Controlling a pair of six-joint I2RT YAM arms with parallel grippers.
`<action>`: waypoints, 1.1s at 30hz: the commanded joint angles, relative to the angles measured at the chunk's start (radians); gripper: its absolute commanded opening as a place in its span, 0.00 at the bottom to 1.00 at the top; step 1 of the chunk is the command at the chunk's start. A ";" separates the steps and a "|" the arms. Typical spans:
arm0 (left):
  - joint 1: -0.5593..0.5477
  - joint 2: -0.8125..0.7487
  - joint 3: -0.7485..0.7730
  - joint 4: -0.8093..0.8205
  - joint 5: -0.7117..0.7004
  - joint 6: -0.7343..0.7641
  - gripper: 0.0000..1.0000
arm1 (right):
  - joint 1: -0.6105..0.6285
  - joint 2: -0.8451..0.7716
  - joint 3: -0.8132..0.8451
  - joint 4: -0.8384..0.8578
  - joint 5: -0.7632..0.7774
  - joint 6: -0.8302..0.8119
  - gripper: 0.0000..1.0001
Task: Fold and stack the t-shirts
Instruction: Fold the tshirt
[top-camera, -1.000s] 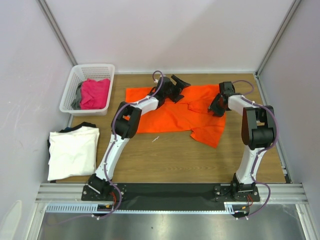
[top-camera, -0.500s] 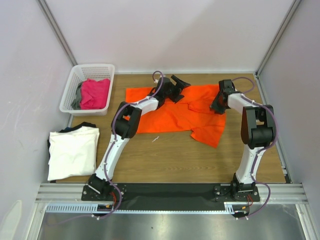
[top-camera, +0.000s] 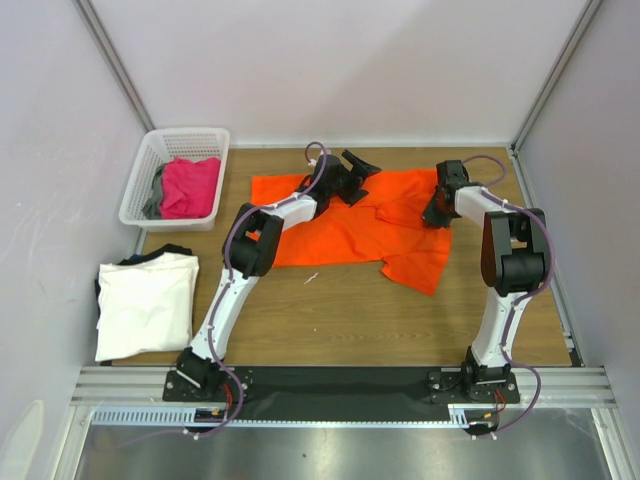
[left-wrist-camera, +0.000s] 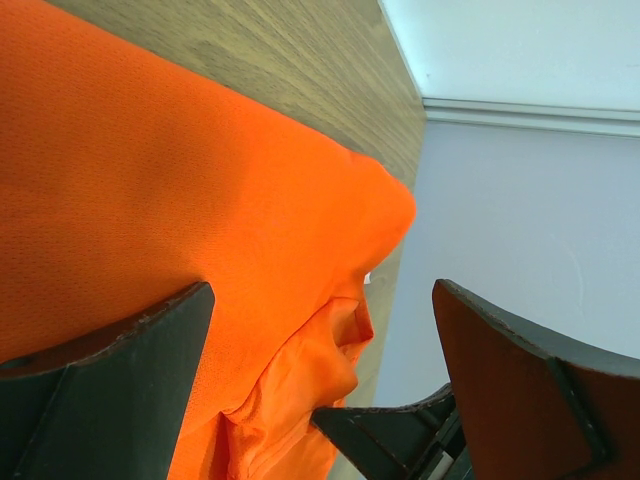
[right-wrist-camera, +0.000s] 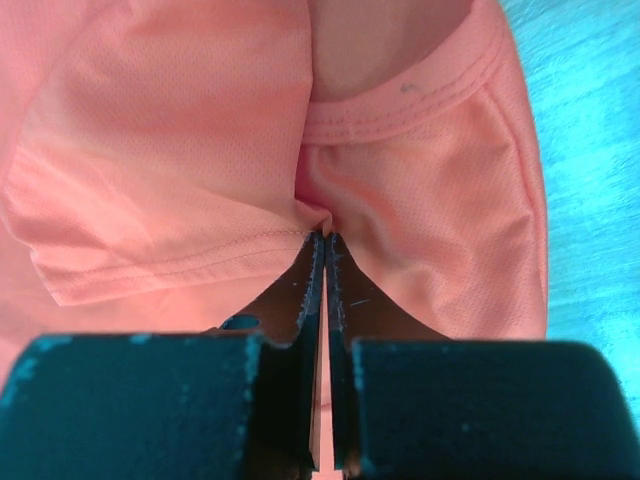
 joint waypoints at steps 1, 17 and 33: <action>-0.005 -0.020 -0.025 -0.065 -0.037 0.006 1.00 | -0.005 -0.049 0.040 -0.057 -0.033 -0.018 0.00; -0.003 -0.022 -0.022 -0.068 -0.045 0.018 1.00 | -0.048 -0.109 0.023 -0.142 -0.200 -0.021 0.00; 0.007 -0.074 0.036 -0.088 -0.011 0.167 1.00 | -0.067 -0.088 0.245 -0.150 -0.256 -0.092 0.49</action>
